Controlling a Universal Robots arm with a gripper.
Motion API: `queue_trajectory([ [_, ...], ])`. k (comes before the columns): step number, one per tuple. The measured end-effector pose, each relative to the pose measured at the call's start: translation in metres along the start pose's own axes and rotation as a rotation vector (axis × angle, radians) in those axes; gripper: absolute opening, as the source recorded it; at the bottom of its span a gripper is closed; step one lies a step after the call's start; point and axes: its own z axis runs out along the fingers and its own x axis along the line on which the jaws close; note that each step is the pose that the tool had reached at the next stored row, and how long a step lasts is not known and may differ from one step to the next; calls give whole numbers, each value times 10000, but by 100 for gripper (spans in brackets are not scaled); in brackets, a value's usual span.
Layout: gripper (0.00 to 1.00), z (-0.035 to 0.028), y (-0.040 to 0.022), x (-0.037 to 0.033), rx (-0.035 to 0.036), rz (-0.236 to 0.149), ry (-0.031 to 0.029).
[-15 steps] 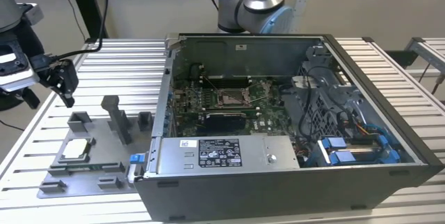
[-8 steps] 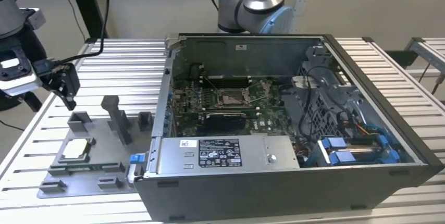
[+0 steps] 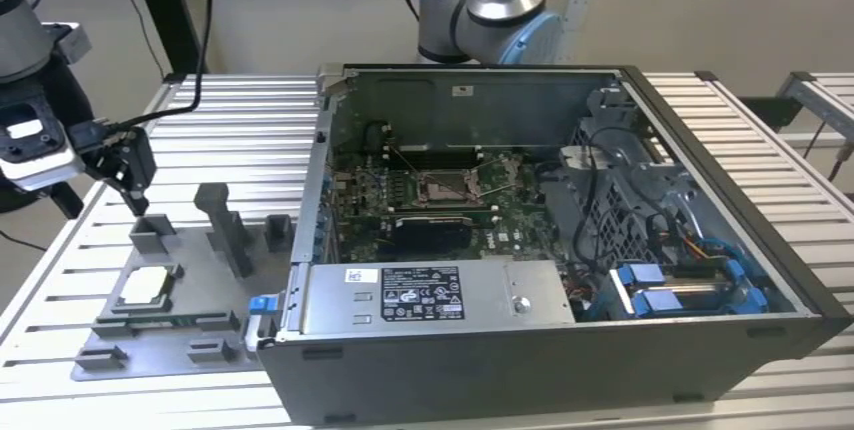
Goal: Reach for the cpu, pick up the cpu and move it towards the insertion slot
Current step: 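Pick up the cpu and move it towards the insertion slot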
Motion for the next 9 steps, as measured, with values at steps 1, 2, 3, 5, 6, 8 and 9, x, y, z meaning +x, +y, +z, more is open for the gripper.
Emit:
queue_trajectory([
  [1,100,10,0,0,0,0,0],
  [2,100,20,0,0,0,1,0],
  [3,100,29,0,1,0,1,0],
  [5,100,44,-1,1,1,1,1],
  [6,100,52,-1,1,0,0,1],
  [8,100,73,-1,1,1,1,1],
  [9,100,83,-2,1,1,0,0],
])
